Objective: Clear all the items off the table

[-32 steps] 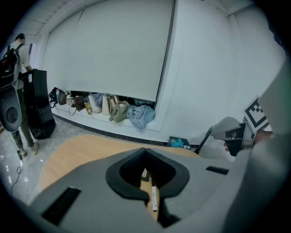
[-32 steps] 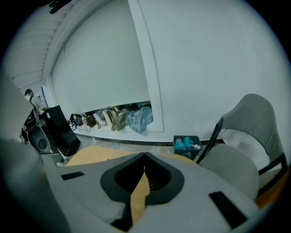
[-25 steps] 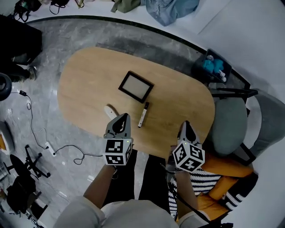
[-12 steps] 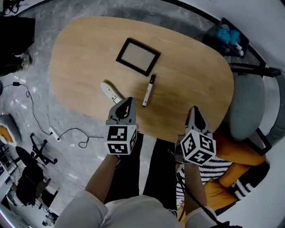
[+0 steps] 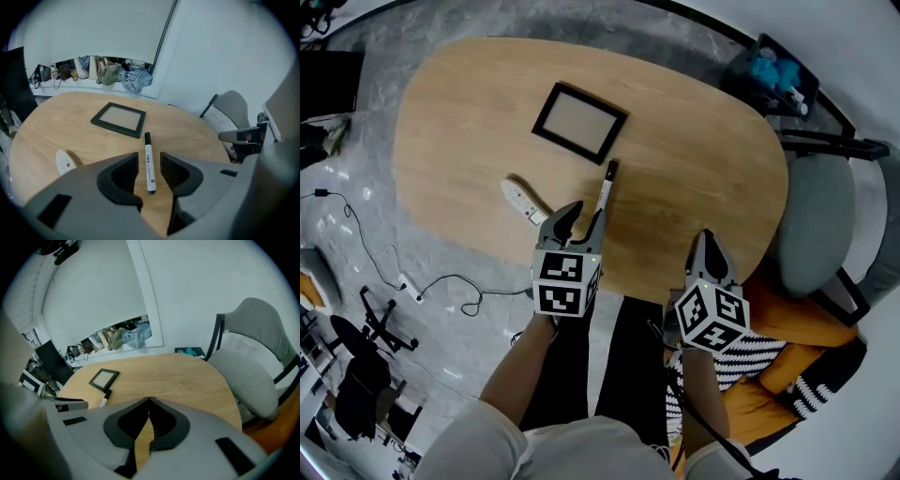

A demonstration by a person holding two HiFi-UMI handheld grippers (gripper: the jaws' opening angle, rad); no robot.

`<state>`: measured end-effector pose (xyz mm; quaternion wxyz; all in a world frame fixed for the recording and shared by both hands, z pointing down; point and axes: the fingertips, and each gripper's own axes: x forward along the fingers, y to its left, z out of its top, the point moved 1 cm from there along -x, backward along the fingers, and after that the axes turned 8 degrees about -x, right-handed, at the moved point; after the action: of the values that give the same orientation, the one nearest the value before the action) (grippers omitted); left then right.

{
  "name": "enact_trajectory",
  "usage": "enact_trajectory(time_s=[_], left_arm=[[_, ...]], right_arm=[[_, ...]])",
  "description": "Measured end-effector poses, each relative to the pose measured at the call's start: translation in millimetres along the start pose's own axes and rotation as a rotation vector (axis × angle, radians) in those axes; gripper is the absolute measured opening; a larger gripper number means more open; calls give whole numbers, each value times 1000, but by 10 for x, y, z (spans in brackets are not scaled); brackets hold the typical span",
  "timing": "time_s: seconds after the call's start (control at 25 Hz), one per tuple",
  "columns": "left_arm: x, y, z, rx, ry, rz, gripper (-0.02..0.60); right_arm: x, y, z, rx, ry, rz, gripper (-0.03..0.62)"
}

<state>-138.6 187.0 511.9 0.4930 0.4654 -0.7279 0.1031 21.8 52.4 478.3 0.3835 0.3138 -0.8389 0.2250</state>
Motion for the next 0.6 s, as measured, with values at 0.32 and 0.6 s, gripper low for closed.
enact_trajectory(time_s=[0.32, 0.6], left_arm=[[338, 23, -180, 30, 125, 88, 173], [511, 17, -285, 10, 186, 123, 129]], right_arm=[[44, -165, -142, 18, 30, -10, 25], [52, -302, -176, 24, 32, -11, 25]])
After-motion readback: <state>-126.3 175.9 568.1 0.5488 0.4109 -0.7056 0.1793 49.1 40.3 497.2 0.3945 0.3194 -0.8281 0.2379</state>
